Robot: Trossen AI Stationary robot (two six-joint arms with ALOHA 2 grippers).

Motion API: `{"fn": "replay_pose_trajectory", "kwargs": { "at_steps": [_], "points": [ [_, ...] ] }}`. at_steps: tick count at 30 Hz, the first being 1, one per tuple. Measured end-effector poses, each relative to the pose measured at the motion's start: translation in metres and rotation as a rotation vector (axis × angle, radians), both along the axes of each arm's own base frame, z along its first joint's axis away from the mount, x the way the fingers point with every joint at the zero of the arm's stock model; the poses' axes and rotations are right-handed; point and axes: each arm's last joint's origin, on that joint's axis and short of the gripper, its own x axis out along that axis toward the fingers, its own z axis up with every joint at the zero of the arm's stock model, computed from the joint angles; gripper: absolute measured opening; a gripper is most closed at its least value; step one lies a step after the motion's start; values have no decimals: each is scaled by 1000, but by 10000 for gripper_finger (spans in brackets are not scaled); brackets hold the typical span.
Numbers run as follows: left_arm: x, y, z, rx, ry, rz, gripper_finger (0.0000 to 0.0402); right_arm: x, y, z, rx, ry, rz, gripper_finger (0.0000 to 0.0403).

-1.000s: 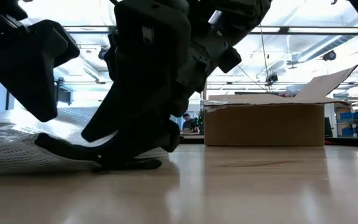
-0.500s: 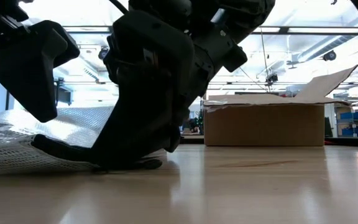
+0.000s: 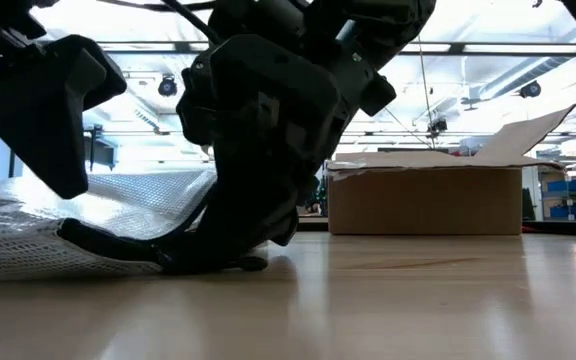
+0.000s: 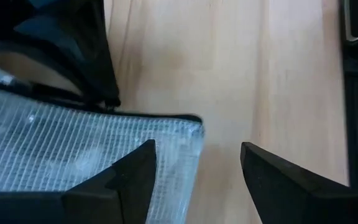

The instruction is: Unpack boxes

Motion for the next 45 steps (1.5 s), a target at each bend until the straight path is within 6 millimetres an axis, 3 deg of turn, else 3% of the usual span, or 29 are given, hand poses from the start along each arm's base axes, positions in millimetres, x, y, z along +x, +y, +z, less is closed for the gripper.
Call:
{"fn": "replay_pose_trajectory", "kwargs": {
  "at_steps": [13,31,40,45],
  "points": [
    [-5,5,-5,61,54,3,226,-9,-10,28,14,52,9,0],
    [-6,8,-20,56,-6,-12,298,-5,-10,59,73,3,44,0],
    [3,2,-55,123,41,-5,309,-2,-12,64,88,-5,46,0],
    [9,-3,-59,167,36,11,309,-2,-12,66,102,-2,48,0]
  ]
}}
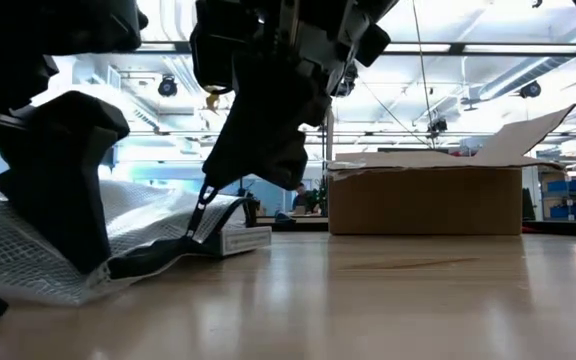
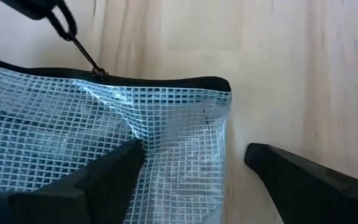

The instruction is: Unpack boxes

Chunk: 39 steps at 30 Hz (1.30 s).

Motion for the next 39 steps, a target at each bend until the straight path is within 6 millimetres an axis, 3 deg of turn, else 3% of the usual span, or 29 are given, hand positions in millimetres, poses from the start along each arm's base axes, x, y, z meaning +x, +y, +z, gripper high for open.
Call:
{"fn": "replay_pose_trajectory", "kwargs": {
  "at_steps": [5,9,14,20,22,32,39],
  "points": [
    [1,0,3,46,-13,22,301,0,0,0,2,3,2,0],
    [2,1,3,46,-30,66,258,-1,0,0,5,12,6,0],
    [3,5,2,47,-29,101,176,-1,0,0,5,16,7,0],
    [4,9,0,50,-7,107,41,-2,0,-1,3,31,7,0],
    [4,9,0,40,-1,105,12,-3,0,-2,1,39,8,0],
    [7,5,17,-13,6,91,0,-7,-4,-6,-67,77,14,0],
    [1,2,41,-38,-12,33,0,-8,-23,-9,-149,110,-24,0]
  ]
}}
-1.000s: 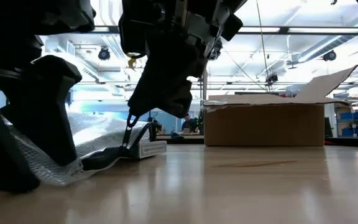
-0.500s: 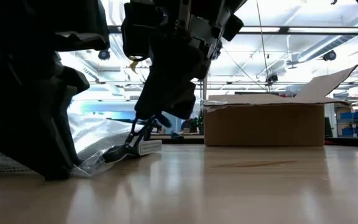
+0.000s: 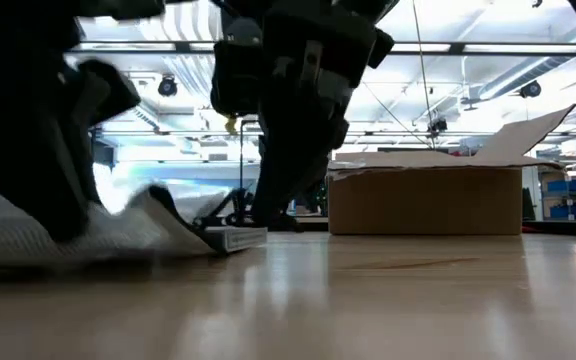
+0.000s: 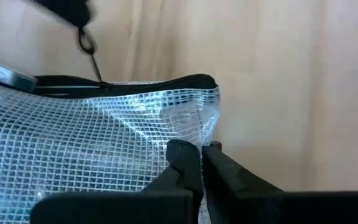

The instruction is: Unpack boxes

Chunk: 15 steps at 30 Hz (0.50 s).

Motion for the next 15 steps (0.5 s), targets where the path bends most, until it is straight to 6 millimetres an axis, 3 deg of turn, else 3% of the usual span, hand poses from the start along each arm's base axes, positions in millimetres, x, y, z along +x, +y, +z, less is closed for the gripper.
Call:
{"fn": "replay_pose_trajectory", "kwargs": {
  "at_steps": [6,15],
  "points": [
    [-11,-9,19,-47,-25,-67,0,3,-17,0,-20,-10,-21,0],
    [-19,-19,25,-96,-4,-103,0,0,-39,-3,-67,35,-42,0]
  ]
}}
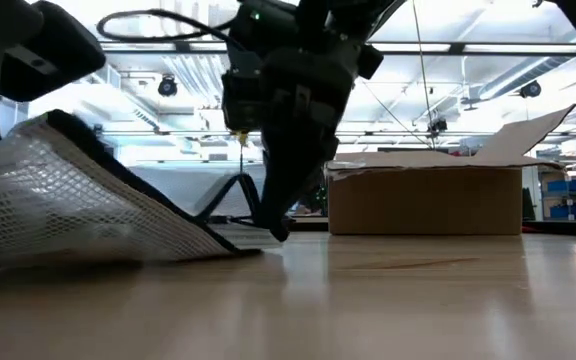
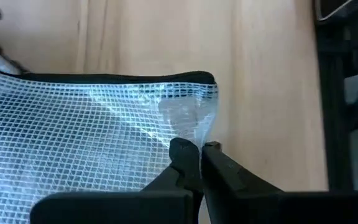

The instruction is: Unpack boxes

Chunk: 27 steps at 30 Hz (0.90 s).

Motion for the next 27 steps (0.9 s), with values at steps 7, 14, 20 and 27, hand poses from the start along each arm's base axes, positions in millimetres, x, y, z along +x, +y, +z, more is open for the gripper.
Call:
{"fn": "replay_pose_trajectory", "kwargs": {
  "at_steps": [7,14,20,27],
  "points": [
    [-5,-7,3,-45,16,-16,0,-5,-10,-2,-61,46,19,0],
    [-8,-10,3,-37,15,-10,0,-6,-18,4,-67,32,17,0],
    [-4,-2,4,71,-75,69,0,-8,-17,12,-64,13,19,0],
    [11,7,1,134,-111,9,28,-8,-17,15,-49,6,28,0]
  ]
}}
